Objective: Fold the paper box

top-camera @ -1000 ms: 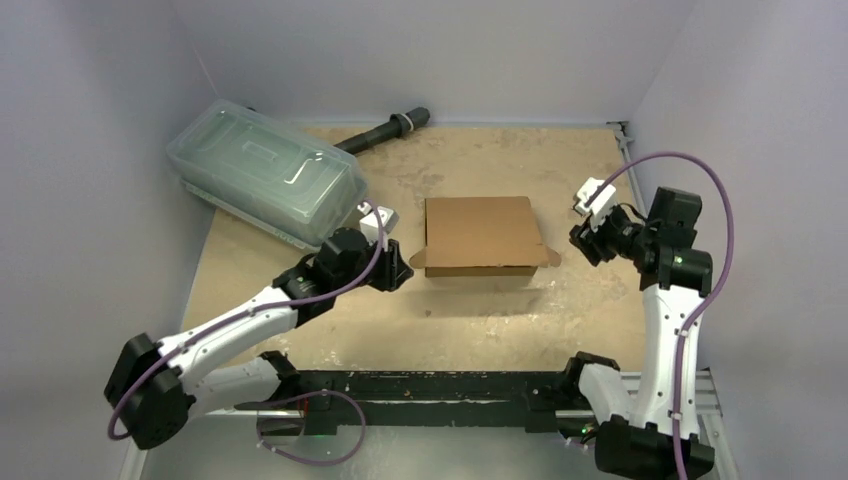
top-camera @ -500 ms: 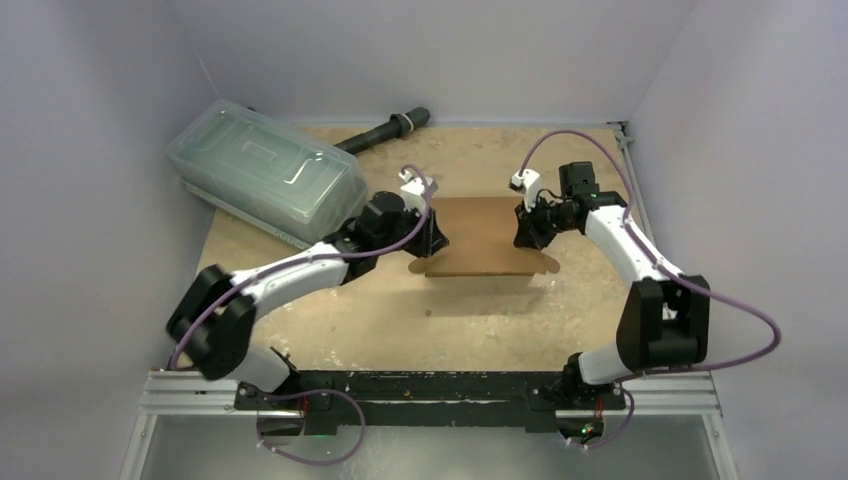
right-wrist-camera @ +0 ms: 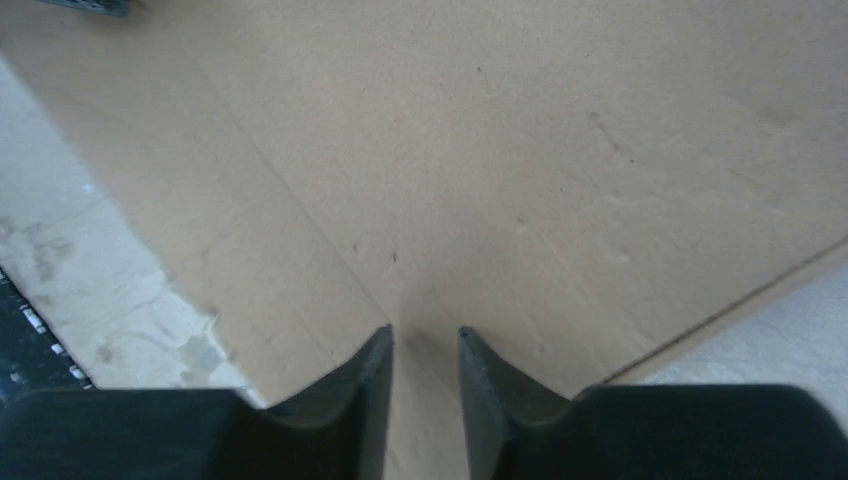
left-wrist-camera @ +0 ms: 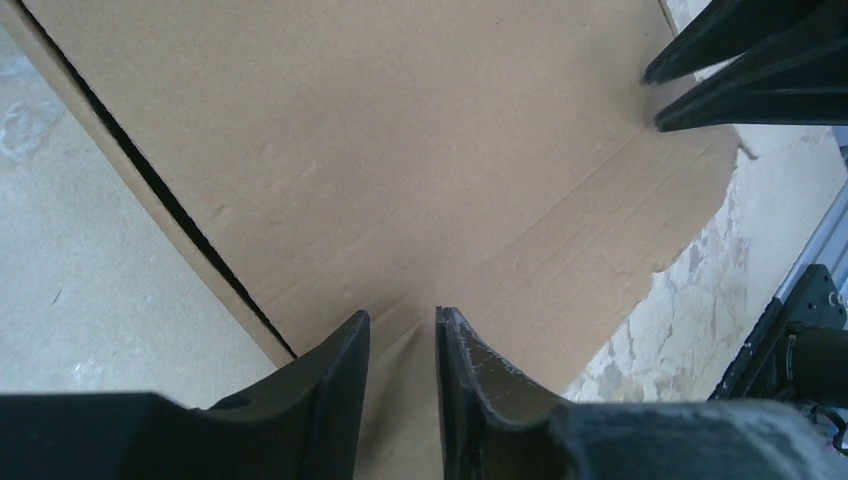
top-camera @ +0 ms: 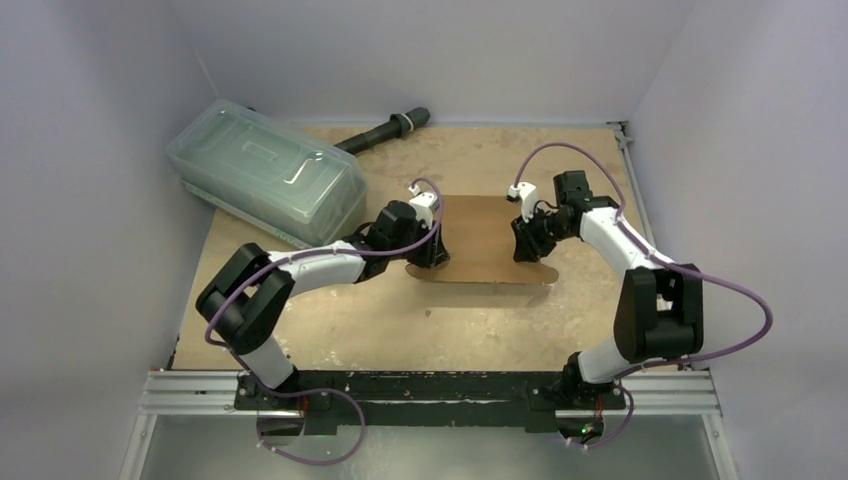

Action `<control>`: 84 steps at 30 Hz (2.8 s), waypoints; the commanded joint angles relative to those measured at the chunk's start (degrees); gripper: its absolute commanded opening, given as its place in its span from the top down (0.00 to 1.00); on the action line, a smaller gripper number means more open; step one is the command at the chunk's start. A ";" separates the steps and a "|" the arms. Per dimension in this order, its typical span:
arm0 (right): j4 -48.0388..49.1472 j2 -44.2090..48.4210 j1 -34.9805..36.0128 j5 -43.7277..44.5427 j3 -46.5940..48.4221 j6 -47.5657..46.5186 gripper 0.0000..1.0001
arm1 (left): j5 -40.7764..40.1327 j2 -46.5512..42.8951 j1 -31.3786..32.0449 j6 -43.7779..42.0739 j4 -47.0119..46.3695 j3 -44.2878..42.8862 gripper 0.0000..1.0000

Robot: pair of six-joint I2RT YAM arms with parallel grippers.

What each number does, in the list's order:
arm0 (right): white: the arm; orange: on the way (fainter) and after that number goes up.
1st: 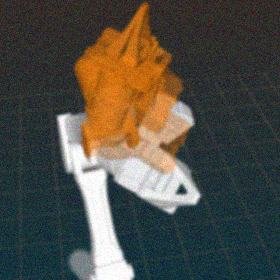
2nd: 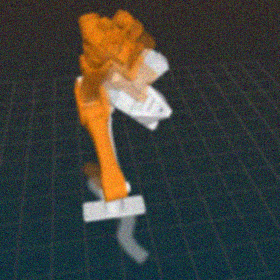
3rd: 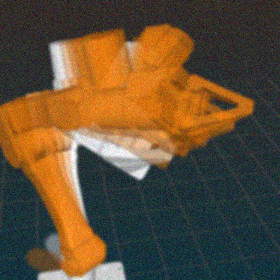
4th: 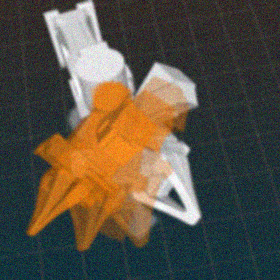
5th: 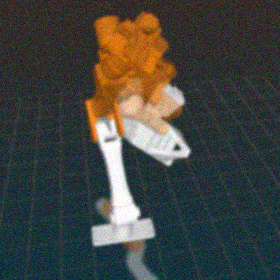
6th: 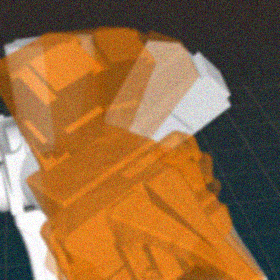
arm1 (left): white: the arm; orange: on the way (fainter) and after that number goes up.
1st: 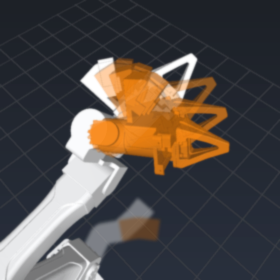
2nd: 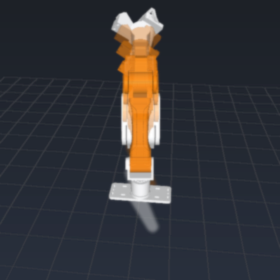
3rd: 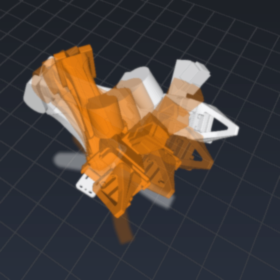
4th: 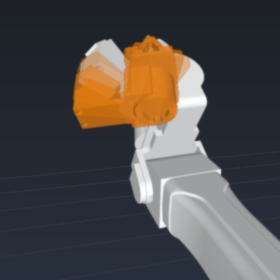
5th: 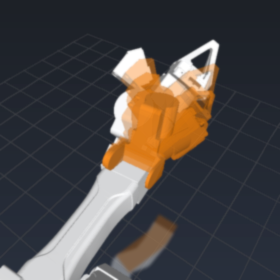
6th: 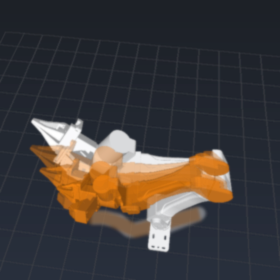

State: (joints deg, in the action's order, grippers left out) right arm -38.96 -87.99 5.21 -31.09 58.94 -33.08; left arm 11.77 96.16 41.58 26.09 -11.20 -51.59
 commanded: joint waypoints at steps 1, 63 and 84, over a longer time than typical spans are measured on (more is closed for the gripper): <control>-2.59 7.09 -0.08 -5.64 3.43 -2.35 0.61 | -2.92 -7.09 -0.53 0.08 7.26 0.74 0.67; -11.63 -37.45 -26.41 -38.47 11.03 5.82 0.67 | 11.77 6.47 -12.39 36.24 -38.45 16.93 0.09; -27.43 -37.68 -26.62 -41.98 15.99 -10.81 0.44 | 12.29 9.21 -8.49 47.20 -56.41 18.26 0.72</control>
State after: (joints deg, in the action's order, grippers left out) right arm -58.98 -126.13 -21.85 -74.30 72.14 -33.63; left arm 22.41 107.26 32.67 72.97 -60.42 -33.12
